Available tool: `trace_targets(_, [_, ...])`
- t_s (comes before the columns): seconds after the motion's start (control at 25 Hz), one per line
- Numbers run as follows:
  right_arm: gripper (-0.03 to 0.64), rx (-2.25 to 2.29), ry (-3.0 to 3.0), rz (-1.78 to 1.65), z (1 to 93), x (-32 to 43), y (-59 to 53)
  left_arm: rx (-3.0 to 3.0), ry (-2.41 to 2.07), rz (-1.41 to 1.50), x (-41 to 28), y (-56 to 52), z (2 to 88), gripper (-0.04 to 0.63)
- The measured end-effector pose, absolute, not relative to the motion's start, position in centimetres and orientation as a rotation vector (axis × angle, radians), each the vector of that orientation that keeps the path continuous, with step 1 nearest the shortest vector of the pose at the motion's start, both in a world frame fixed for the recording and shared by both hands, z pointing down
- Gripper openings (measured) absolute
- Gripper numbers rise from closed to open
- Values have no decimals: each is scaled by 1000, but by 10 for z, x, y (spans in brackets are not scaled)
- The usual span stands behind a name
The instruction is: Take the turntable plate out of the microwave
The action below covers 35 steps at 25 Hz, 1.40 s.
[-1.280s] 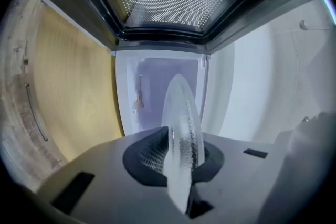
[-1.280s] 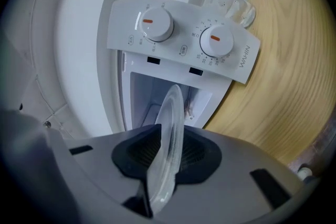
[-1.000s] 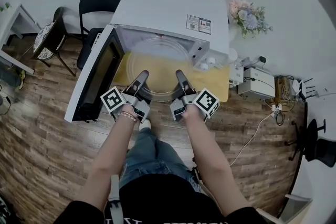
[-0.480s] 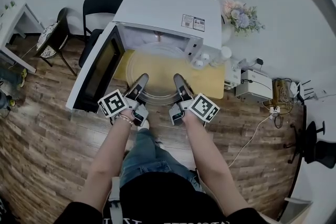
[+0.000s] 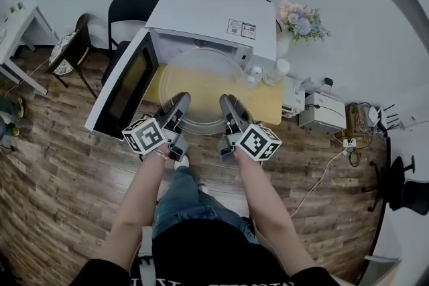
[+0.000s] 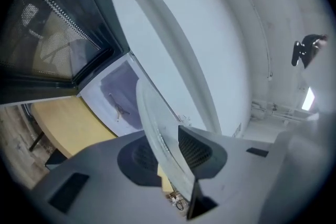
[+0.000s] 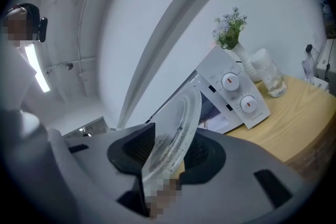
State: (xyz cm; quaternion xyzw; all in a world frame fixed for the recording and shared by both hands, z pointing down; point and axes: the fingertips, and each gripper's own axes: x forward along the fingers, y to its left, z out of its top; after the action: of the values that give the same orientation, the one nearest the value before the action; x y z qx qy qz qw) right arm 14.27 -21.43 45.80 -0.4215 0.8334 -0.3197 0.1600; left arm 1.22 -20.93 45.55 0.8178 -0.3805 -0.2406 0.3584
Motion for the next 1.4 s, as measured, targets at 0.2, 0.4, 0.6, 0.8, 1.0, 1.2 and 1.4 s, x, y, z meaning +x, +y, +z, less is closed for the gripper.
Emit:
trace_targets(0.2, [153,-1218,2425,-801,435,146,-210,2184,-990,-633,17,-205,434,87])
trace_targets(0.4, [159,-1226,2463,-681,409,151,-212,2241,-975,-672,22,-208,411,92])
trace_targets(0.6, [163,-1223,2464,-608,390,154,-224,2308,-967,-665,27,-222,390,96])
trace_targets(0.8, [166,-1237,2451,-529,367,157,-248,2364,-934,-663,31,-249,368,100])
trace_targets(1.0, [166,-1253,2448,-444,342,157,-269,2409,-904,-701,30,-273,345,101])
trace_targets(1.2, [166,-1259,2428,-367,320,160,-285,2474,-869,-722,33,-293,323,104])
trace_targets(1.4, [166,-1254,2385,-315,304,158,-301,2554,-850,-718,32,-311,303,107])
